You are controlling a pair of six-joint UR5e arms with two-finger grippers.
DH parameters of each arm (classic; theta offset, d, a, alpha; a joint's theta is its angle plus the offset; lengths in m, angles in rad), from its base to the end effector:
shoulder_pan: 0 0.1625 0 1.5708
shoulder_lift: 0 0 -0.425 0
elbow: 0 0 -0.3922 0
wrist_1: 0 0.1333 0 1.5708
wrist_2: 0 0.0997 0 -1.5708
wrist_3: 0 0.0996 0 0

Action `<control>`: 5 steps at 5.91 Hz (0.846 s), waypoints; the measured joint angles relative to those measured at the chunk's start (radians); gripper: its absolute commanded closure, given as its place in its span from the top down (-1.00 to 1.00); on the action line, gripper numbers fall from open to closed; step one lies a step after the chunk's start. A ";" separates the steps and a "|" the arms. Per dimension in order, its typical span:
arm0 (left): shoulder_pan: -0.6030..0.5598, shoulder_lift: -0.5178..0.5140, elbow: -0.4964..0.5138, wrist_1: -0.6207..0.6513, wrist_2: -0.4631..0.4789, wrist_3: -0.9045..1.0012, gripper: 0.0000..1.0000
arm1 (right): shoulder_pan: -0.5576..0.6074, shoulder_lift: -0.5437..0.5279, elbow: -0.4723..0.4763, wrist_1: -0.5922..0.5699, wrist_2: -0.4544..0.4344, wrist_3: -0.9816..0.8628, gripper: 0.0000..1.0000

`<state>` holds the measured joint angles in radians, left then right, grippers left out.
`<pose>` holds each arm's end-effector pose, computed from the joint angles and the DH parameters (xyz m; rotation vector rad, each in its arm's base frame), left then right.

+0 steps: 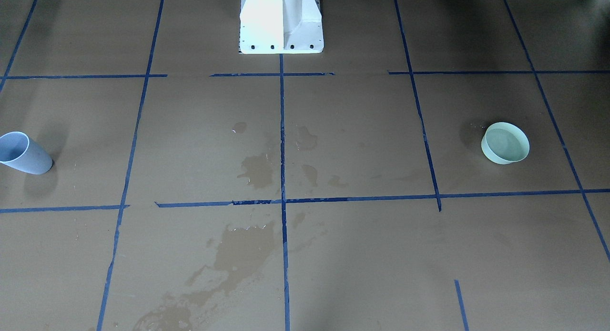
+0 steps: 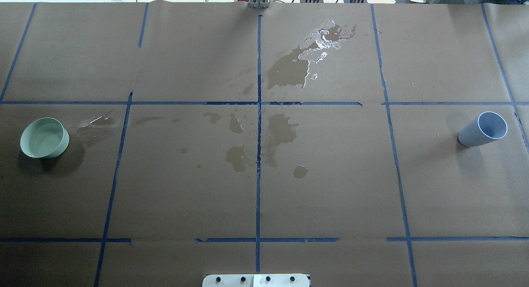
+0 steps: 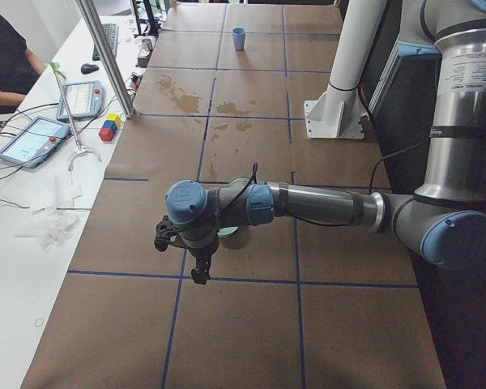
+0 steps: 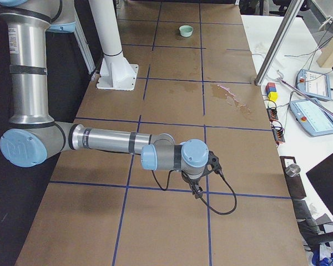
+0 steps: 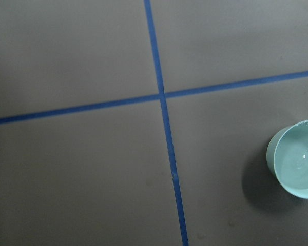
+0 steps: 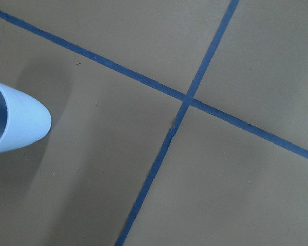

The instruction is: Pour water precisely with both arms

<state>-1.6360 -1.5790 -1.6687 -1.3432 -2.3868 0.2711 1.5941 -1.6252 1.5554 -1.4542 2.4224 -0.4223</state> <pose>-0.0922 -0.4792 0.6258 0.0234 0.8233 0.1446 0.0693 -0.4693 0.6751 0.2326 -0.8264 -0.3943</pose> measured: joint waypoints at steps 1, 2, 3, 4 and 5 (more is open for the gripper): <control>0.001 0.016 -0.003 -0.024 -0.001 0.000 1.00 | 0.000 -0.002 0.053 -0.058 0.006 0.006 1.00; 0.002 0.043 -0.002 -0.068 -0.002 0.000 1.00 | 0.000 0.010 0.127 -0.198 -0.009 0.010 1.00; 0.002 0.070 -0.003 -0.105 -0.001 0.000 1.00 | -0.003 0.019 0.183 -0.321 -0.052 0.011 1.00; 0.004 0.079 -0.005 -0.117 0.000 -0.003 1.00 | -0.007 0.018 0.196 -0.363 -0.085 0.012 1.00; 0.007 0.075 -0.007 -0.107 0.002 -0.007 1.00 | -0.009 0.017 0.186 -0.375 -0.095 0.012 1.00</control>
<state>-1.6291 -1.5037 -1.6762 -1.4507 -2.3848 0.2639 1.5850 -1.6078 1.7417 -1.8288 2.3278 -0.4099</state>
